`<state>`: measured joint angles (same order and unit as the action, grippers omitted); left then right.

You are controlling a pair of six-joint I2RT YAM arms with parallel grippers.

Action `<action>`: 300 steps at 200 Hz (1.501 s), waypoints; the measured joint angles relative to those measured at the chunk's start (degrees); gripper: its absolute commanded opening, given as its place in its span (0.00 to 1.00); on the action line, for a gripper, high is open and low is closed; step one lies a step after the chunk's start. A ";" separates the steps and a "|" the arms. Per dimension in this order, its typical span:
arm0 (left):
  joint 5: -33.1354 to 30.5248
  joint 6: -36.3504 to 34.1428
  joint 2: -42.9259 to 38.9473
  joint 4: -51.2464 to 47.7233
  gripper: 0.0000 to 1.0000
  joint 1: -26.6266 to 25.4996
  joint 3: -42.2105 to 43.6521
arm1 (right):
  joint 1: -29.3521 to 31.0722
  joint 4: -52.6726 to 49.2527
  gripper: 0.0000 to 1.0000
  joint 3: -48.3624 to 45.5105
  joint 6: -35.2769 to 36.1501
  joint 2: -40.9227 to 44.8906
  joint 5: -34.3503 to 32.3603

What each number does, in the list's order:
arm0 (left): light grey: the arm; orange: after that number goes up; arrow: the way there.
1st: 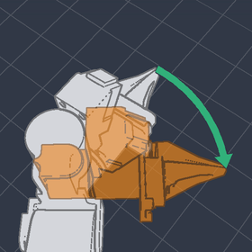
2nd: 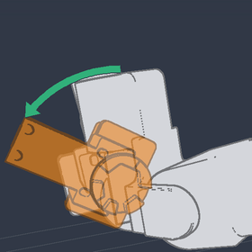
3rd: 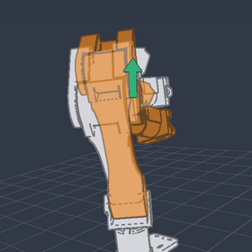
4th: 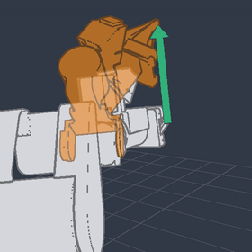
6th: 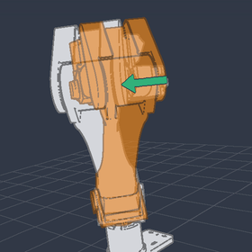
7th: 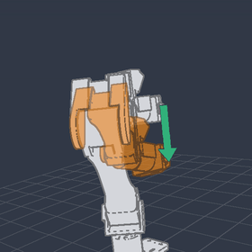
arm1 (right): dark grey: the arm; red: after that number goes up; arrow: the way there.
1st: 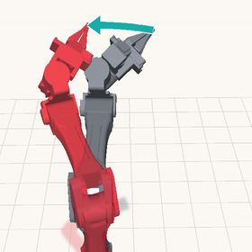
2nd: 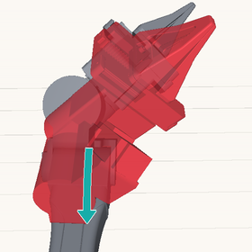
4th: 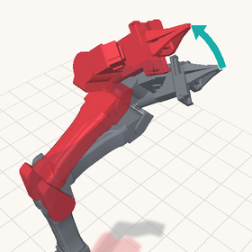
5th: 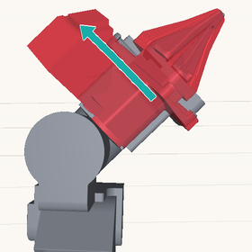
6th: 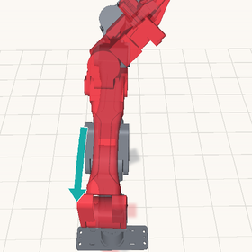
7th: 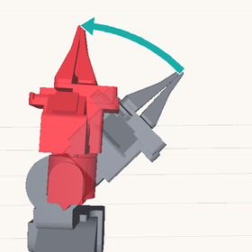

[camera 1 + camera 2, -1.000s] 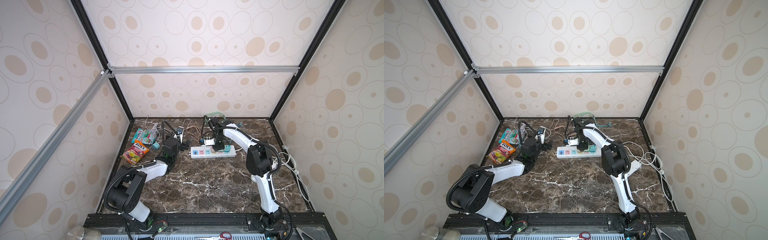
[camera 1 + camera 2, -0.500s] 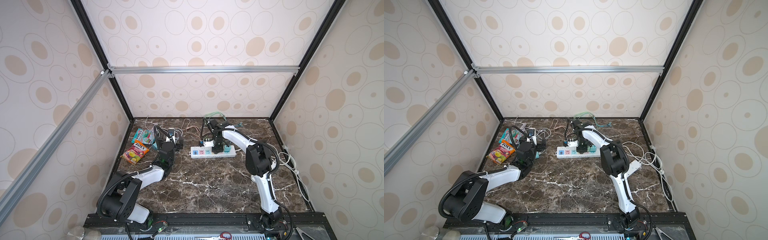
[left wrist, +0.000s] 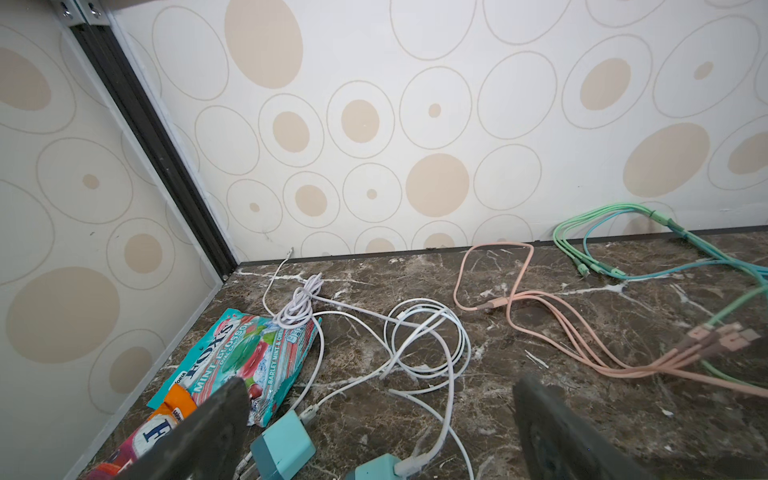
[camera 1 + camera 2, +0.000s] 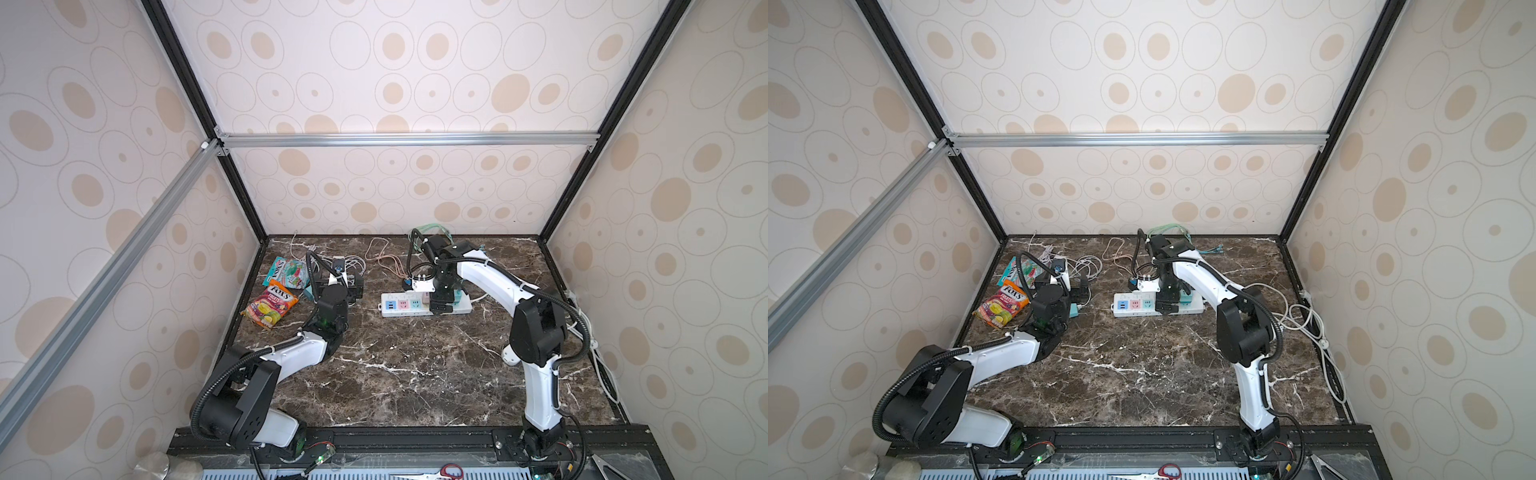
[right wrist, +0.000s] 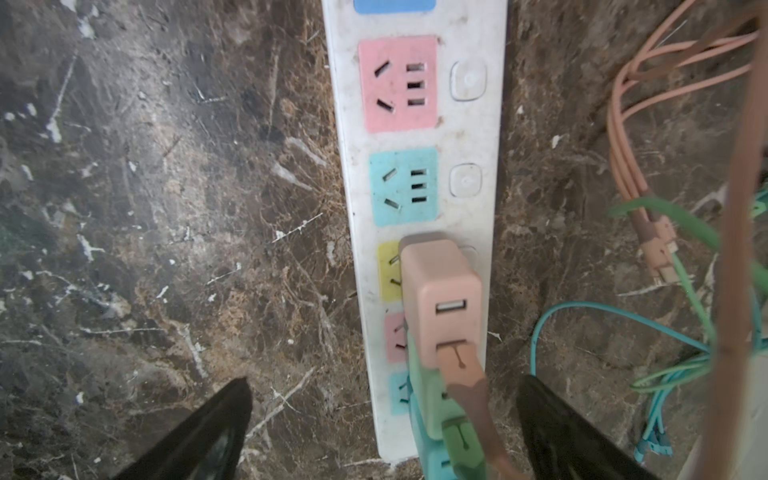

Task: Insert the plug
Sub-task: 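Open and raise the right gripper while the left reaches toward the teal chargers, then lower the left gripper onto a teal charger beside the candy bags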

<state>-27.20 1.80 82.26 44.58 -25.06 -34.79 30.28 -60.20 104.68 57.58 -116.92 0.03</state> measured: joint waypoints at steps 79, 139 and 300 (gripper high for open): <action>0.63 3.89 0.00 -8.37 0.98 0.96 -1.14 | -0.02 19.45 1.00 -21.73 -7.50 19.65 -1.62; 2.71 9.42 0.24 -21.55 0.98 1.40 -6.62 | -0.02 49.13 1.00 -38.45 -31.06 31.04 -3.45; 15.63 20.92 11.37 -49.92 0.96 9.03 -16.02 | -1.60 57.00 1.00 -35.74 -79.25 23.98 -12.15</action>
<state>-11.57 22.72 93.62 -5.34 -16.03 -50.81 28.69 -3.20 68.95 -21.67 -92.95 -12.12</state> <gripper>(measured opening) 0.978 0.992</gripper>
